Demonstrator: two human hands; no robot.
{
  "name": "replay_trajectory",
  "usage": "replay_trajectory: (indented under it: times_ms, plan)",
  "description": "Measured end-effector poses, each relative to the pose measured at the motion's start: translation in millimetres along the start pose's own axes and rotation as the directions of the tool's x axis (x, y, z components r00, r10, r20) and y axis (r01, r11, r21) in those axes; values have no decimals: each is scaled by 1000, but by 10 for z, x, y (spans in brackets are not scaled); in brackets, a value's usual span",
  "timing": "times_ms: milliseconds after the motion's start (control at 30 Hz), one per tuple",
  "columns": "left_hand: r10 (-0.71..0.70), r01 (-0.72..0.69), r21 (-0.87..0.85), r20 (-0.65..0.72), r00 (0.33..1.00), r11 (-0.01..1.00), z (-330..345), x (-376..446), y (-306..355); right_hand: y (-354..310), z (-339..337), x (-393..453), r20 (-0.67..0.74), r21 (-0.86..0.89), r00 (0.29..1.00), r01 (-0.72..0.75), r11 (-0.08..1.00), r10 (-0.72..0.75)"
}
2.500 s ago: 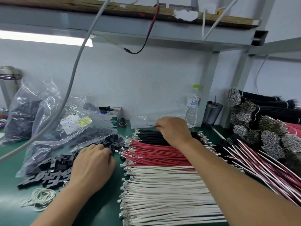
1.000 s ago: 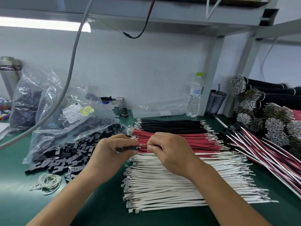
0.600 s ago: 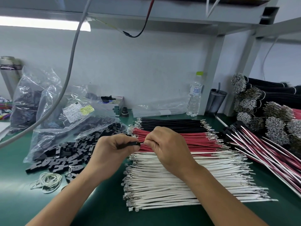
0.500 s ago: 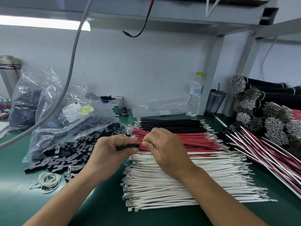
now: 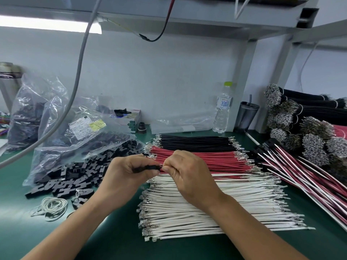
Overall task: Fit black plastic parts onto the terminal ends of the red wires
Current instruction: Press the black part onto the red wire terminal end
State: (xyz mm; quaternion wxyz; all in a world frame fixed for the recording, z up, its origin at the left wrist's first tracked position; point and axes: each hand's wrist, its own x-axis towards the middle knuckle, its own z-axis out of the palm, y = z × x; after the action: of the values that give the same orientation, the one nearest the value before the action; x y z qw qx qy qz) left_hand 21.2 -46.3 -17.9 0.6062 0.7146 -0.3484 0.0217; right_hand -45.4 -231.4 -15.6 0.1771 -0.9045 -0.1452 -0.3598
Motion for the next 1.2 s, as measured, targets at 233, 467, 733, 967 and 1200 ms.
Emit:
replay_trajectory:
  times_ms: [233, 467, 733, 967, 1200]
  plan:
    - [-107, 98, -99, -82, 991, 990, 1, 33, -18, 56, -86, 104, -95, -150, 994, 45, 988, -60]
    - [-251, 166, -313, -256, 933, 935, -51, 86, -60, 242, 52, 135, 18, -302, 999, -37, 953, 44]
    - [-314, 215, -392, -209, 926, 894, -80, 91, -108, 324, 84, 120, 100, -260, 985, -114, 959, 144]
    - [-331, 242, -470, -117, 936, 849, -82, 86, -115, 215, -61, 88, 27, 108, 982, -190, 976, 188]
    - [-344, 302, -531, 20, 939, 792, -30, 76, -97, 76, -156, 60, -51, 151, 991, -116, 982, 125]
